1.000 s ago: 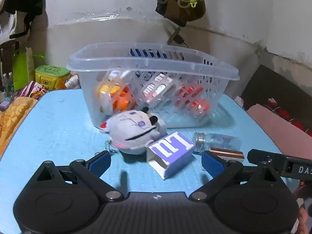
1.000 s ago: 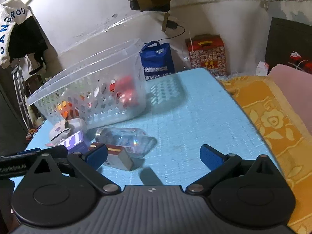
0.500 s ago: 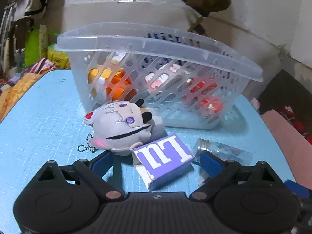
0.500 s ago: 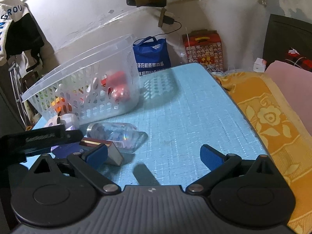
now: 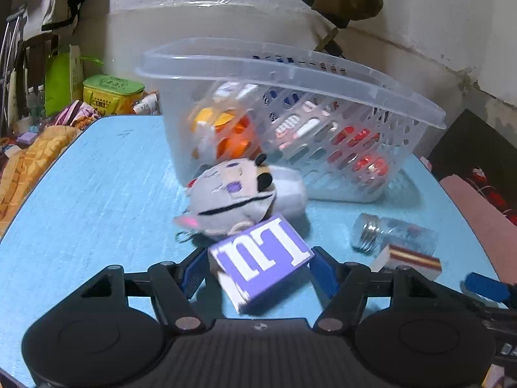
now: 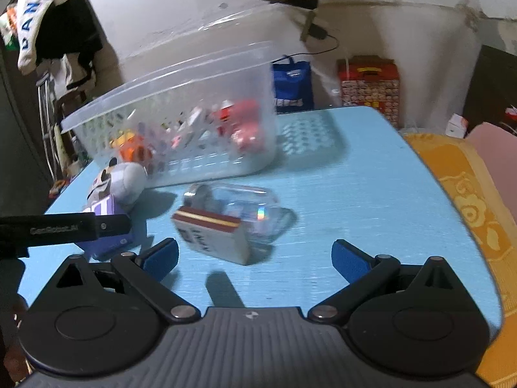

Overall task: Organize objects
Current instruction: 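Grasp the purple box with the left gripper while the right grasps the KENT pack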

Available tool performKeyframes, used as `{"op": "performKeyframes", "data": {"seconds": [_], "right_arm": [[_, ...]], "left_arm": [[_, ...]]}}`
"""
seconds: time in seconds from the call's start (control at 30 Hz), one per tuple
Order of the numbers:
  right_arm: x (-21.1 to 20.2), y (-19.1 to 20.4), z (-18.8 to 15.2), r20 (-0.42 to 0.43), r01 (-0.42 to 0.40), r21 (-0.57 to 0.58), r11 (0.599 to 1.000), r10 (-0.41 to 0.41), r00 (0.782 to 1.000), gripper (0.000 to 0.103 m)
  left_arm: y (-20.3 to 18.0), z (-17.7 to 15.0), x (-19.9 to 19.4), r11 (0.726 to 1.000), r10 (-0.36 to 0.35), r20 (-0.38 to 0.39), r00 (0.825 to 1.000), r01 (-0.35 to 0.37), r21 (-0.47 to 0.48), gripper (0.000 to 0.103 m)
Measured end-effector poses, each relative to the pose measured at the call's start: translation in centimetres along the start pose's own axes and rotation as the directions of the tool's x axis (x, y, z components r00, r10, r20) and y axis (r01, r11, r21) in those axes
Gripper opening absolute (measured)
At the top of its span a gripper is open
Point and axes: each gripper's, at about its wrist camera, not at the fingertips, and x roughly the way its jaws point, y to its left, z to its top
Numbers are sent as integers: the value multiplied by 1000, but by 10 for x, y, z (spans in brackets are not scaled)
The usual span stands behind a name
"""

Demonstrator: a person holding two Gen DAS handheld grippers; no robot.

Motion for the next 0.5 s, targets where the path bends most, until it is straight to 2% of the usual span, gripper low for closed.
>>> {"op": "performKeyframes", "data": {"seconds": [0.07,0.13,0.27,0.37,0.43,0.5], "right_arm": [[5,10,0,-2,-7,-14,1000,7,1000,103],[11,19,0,-15,-5,-27,1000,5,1000,103],[23,36,2,-31,41,-67,997,-44,999,99],[27,44,4,-37,60,-81,995,-63,997,94],[29,49,5,-42,74,-98,992,-79,996,86],[28,50,6,-43,85,-110,990,-90,995,68]], "left_arm": [[6,-1,-3,1000,4,10,1000,-4,16,75],[10,-2,-5,999,21,27,999,-22,37,83],[21,-6,-7,998,24,37,999,-26,55,84],[31,-7,-6,999,23,38,999,-24,39,88],[36,-6,-4,1000,13,33,999,-14,25,89],[40,-5,-2,1000,8,28,1000,-8,13,90]]}}
